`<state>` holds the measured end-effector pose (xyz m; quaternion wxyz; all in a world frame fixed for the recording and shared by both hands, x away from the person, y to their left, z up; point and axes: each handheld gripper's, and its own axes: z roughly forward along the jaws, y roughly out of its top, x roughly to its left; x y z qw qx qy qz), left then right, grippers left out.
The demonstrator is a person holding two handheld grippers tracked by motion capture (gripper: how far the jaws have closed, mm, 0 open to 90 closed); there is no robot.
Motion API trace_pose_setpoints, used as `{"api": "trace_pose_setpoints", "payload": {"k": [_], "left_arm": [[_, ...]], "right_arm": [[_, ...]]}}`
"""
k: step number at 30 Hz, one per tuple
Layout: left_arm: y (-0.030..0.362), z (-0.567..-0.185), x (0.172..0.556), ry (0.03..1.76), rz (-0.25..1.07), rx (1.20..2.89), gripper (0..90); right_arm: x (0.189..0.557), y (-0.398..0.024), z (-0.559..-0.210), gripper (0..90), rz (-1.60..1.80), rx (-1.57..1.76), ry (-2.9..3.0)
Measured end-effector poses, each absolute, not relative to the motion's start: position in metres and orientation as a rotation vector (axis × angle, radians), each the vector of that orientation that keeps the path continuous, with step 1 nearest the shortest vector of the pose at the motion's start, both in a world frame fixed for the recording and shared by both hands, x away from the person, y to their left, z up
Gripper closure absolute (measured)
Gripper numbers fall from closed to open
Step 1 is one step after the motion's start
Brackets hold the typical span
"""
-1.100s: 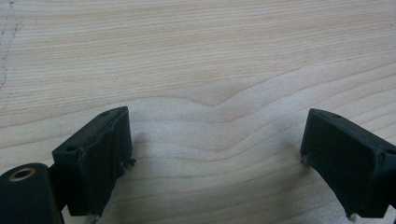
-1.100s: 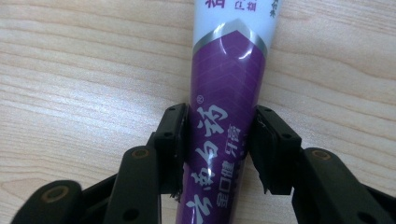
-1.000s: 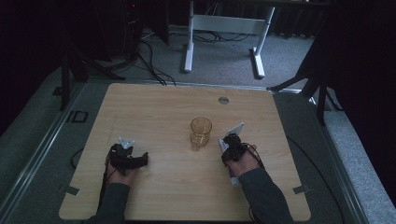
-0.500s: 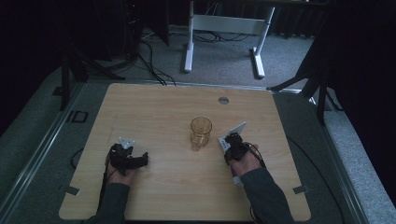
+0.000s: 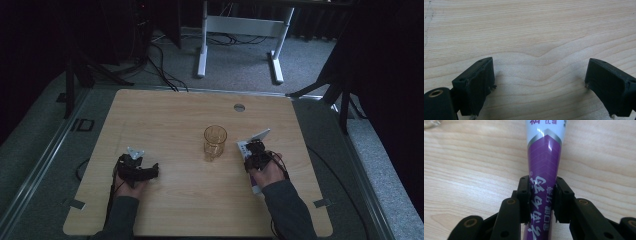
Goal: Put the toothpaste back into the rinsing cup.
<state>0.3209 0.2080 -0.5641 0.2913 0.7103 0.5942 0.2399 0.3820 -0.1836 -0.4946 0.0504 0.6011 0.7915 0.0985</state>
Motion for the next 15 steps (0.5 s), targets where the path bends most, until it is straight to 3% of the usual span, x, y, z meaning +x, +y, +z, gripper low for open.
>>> {"api": "trace_pose_setpoints", "payload": {"k": [15], "left_arm": [[0.208,-0.564,0.321,1.584,0.639,1.894,9.1]], "right_arm": [[0.381,-0.192,-0.48,70.3,0.475,1.78,2.357]]}}
